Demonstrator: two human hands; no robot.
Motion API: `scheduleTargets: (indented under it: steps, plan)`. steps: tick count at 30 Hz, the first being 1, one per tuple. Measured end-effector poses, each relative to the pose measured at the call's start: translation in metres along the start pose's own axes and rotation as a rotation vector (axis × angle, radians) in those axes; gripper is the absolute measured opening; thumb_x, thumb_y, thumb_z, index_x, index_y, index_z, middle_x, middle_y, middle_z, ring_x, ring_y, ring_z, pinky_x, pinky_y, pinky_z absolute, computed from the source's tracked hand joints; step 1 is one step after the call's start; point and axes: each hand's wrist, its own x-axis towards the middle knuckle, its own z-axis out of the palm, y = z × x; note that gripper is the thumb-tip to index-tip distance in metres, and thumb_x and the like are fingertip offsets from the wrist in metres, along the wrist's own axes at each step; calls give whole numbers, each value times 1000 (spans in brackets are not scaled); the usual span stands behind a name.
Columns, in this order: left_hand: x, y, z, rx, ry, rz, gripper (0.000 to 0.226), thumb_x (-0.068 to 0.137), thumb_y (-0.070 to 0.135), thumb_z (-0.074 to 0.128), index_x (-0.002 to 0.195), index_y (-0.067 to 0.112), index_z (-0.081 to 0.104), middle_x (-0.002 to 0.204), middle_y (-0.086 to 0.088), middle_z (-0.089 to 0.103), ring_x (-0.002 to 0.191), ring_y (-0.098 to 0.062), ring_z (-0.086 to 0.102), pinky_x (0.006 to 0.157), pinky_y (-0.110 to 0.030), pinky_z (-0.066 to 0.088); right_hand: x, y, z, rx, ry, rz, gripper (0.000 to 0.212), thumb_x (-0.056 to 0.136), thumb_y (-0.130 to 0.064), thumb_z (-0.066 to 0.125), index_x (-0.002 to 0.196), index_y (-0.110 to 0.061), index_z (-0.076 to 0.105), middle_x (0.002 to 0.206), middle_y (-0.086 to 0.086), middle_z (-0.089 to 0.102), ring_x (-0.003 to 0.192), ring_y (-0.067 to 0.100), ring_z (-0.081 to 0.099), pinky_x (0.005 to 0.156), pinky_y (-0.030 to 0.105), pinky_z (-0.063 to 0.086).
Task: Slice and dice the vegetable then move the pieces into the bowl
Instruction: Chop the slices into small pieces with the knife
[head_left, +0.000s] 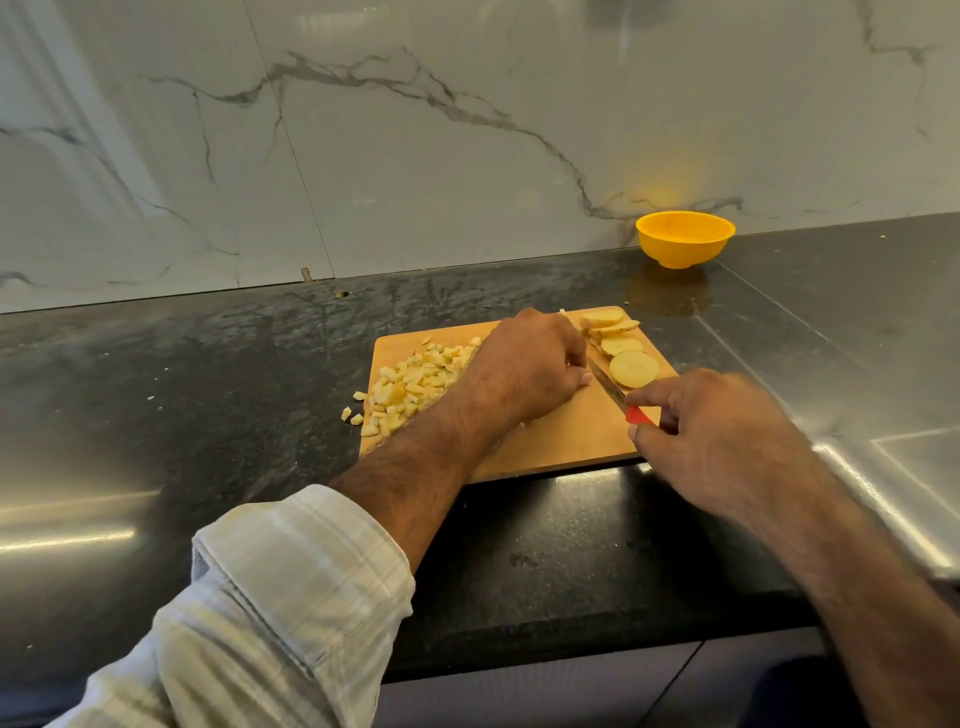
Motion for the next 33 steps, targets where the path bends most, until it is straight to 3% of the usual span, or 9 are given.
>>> scheduleTargets:
  steps: [6,11,14,18,24,28,33]
  plan:
    - [0,-15,-12,-163,-102,13,18,93,17,80,109,25,83,107,10,76,98,-4,65,89,-25,56,-1,-3,4,-106,-23,-53,46,97,-45,63,143,-41,57,127,-7,66,110,15,62,91,37,60]
    - [-1,-32,-22,-207,-107,-9,24,88,30,86,111,28,79,112,12,71,105,-6,64,88,-29,56,-9,-9,8,-71,-10,-105,43,99,-41,63,142,-38,59,120,-13,68,107,11,61,90,33,58]
    - [0,-29,-20,-204,-139,-5,15,90,24,85,105,25,82,102,13,73,96,-5,65,82,-23,54,-8,-7,10,-50,30,-84,42,99,-41,62,141,-35,60,118,-9,69,104,13,62,86,32,59]
    - [1,-23,-16,-195,-127,-1,12,91,18,83,103,21,83,98,11,75,93,-7,67,86,-25,59,-9,-10,12,-27,-1,-114,41,100,-40,62,141,-35,60,118,-11,68,106,11,61,91,32,58]
    - [1,-23,-18,-207,-135,-10,13,91,25,83,103,20,84,94,10,75,88,-7,68,77,-21,57,-12,-15,11,1,17,-105,43,100,-40,63,142,-35,59,125,-8,68,110,13,61,93,33,58]
    - [2,-19,-17,-183,-131,-24,13,91,20,83,103,18,85,93,8,76,88,-9,68,81,-25,61,-18,-21,16,-32,18,-147,34,102,-37,57,134,-32,64,110,-9,66,98,10,58,84,30,56]
    - [2,-16,-17,-141,-128,-29,11,90,19,84,100,18,85,92,8,77,89,-9,70,88,-32,63,-14,-32,19,-105,-41,-140,14,99,-32,57,109,-30,67,98,-8,61,95,13,59,78,32,56]
